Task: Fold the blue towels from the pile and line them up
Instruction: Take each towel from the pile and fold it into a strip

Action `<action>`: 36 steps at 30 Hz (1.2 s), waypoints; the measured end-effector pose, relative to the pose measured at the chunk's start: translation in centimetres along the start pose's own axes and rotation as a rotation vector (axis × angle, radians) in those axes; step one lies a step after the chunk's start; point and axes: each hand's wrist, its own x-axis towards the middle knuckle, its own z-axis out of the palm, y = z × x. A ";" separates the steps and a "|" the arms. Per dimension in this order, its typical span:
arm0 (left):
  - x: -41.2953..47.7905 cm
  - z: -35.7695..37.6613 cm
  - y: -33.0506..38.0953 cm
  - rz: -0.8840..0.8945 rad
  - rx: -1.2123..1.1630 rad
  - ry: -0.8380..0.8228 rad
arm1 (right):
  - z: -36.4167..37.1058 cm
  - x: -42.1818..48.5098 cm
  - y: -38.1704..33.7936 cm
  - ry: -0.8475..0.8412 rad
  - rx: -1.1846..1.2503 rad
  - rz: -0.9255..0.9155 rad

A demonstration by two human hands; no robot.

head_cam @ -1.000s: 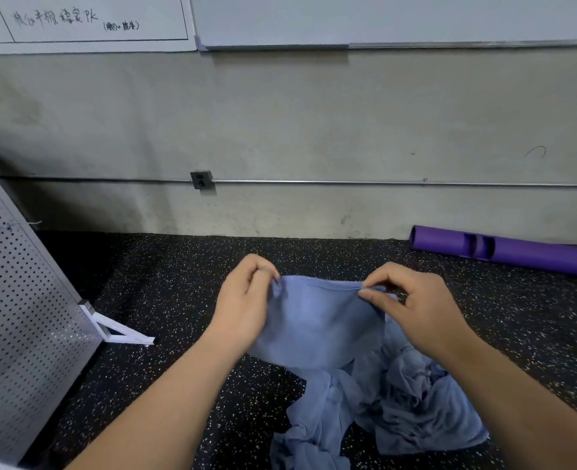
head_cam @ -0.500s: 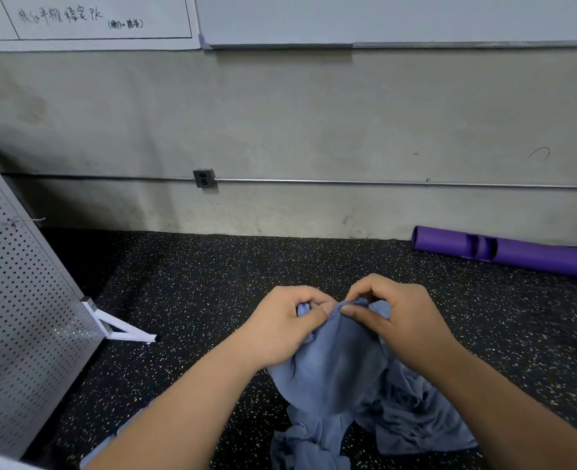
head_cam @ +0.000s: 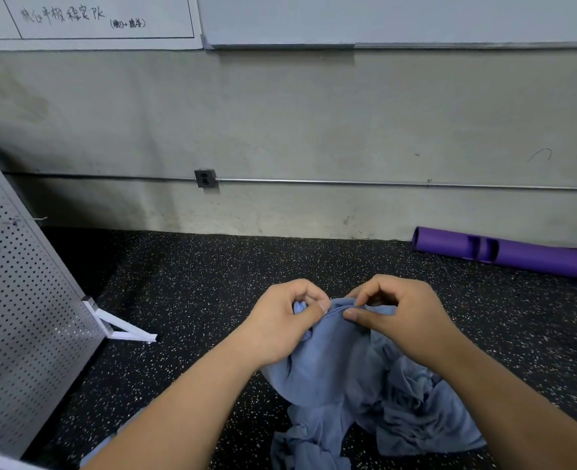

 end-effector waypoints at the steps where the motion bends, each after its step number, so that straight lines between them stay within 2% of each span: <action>1: 0.0 0.0 0.0 -0.002 -0.006 -0.003 | 0.0 0.0 0.0 0.010 0.001 0.003; 5: -0.1 0.2 0.1 0.013 0.006 -0.021 | 0.1 0.2 0.2 0.074 0.017 0.006; 9: -0.1 0.2 -0.1 0.101 0.089 -0.038 | 0.0 0.4 0.5 0.105 0.019 0.013; 11: 0.0 0.2 -0.2 0.130 0.103 -0.005 | -0.3 0.4 0.4 0.051 0.059 0.025; 13: 0.0 0.1 -0.2 0.143 0.123 0.022 | -0.7 0.5 0.4 -0.074 0.087 0.068; 16: 0.1 -0.1 -0.4 0.146 0.176 0.050 | -1.4 0.6 0.8 -0.156 -0.057 0.083; 19: 0.5 -0.8 -0.7 0.143 0.211 0.196 | -2.0 0.9 1.4 0.000 -0.056 0.094; 23: 1.0 -3.0 -0.1 0.008 -0.147 0.427 | -4.4 1.3 3.1 0.316 0.039 0.145; 26: 1.3 -4.5 -0.4 -0.102 -0.296 0.526 | -6.0 1.3 4.2 0.391 0.057 0.153; 33: 1.1 -4.5 -0.5 -0.142 -0.211 0.389 | -6.5 1.1 4.9 0.401 0.080 0.157; 36: 0.9 -5.3 -1.3 -0.108 -0.038 0.351 | -7.1 0.8 5.4 0.388 0.078 0.181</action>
